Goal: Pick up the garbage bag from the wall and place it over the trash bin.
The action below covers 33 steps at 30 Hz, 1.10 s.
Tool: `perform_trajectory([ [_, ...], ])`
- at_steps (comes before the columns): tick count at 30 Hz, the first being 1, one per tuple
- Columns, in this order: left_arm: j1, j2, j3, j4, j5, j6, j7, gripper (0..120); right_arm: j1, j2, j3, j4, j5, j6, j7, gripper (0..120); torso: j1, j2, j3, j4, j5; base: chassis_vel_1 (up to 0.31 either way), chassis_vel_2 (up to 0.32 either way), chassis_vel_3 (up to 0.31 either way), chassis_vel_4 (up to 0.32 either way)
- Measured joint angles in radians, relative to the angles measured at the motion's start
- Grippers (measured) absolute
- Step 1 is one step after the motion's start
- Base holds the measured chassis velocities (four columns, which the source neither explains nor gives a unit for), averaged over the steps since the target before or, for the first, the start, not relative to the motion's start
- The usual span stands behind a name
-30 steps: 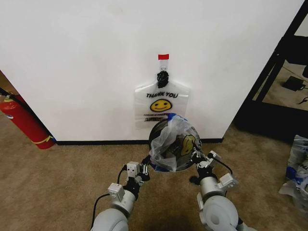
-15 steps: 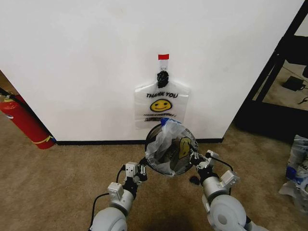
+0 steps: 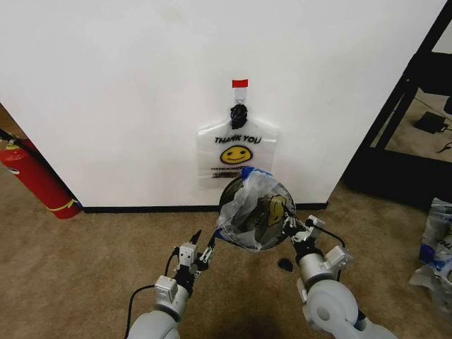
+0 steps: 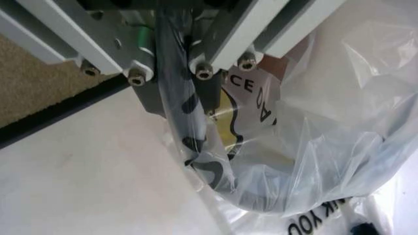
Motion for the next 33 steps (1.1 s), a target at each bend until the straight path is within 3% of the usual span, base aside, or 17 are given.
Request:
perform_trajectory([
  [9,0.027,0.019,-0.018,0.029,0.136,-0.055,0.031,98,0.03,0.018,0.008,-0.047,-0.041,0.051,-0.012,0,0.0,0.0,0.0,0.0001,-0.0003,0.0,0.0,0.0,0.0],
  [15,0.05,0.024,-0.051,0.026,0.214,-0.089,0.017,100,0.033,0.031,0.011,-0.046,-0.03,0.053,0.012,0,0.0,0.0,0.0,-0.0001,-0.0005,0.0,0.0,0.0,0.0],
  [17,0.076,0.022,-0.083,-0.032,0.323,-0.093,0.015,100,0.035,0.042,0.006,-0.055,-0.044,0.06,0.024,0,0.0,0.0,0.0,0.0002,0.0003,0.0,0.0,0.0,0.0],
  [20,0.105,0.023,-0.103,-0.119,0.524,-0.127,0.034,98,0.031,0.058,-0.007,-0.068,-0.068,0.067,0.031,0,0.0,0.0,0.0,0.0,0.0001,0.0,0.0,0.0,0.0],
  [22,0.11,0.021,-0.105,-0.129,0.569,-0.142,0.043,97,0.03,0.062,-0.011,-0.072,-0.076,0.069,0.031,0,0.0,0.0,0.0,-0.0001,-0.0001,0.0,0.0,0.0,0.0],
  [23,0.118,0.014,-0.109,-0.139,0.645,-0.176,0.063,94,0.03,0.069,-0.016,-0.082,-0.093,0.073,0.032,0,0.0,0.0,0.0,0.0,0.0,0.0,0.0,0.0,0.0],
  [27,0.124,0.002,-0.088,-0.132,0.789,-0.271,0.123,81,0.029,0.085,-0.039,-0.106,-0.167,0.087,0.031,0,0.0,0.0,0.0,0.0,-0.0001,0.0,0.0,0.0,0.0],
  [29,0.102,-0.006,-0.075,-0.095,0.914,-0.309,0.15,72,0.027,0.1,-0.06,-0.121,-0.236,0.101,0.031,0,0.0,0.0,0.0,0.0,-0.0001,0.0,0.0,0.0,0.0],
  [32,0.096,-0.007,-0.072,-0.087,0.944,-0.311,0.155,69,0.026,0.103,-0.065,-0.124,-0.249,0.105,0.031,0,0.0,0.0,0.0,0.0,-0.0002,0.0,0.0,0.0,0.0],
  [33,0.09,-0.008,-0.068,-0.08,0.973,-0.31,0.159,62,0.026,0.106,-0.071,-0.126,-0.262,0.109,0.031,0,0.0,0.0,0.0,0.0,-0.0003,0.0,0.0,0.0,0.0],
])
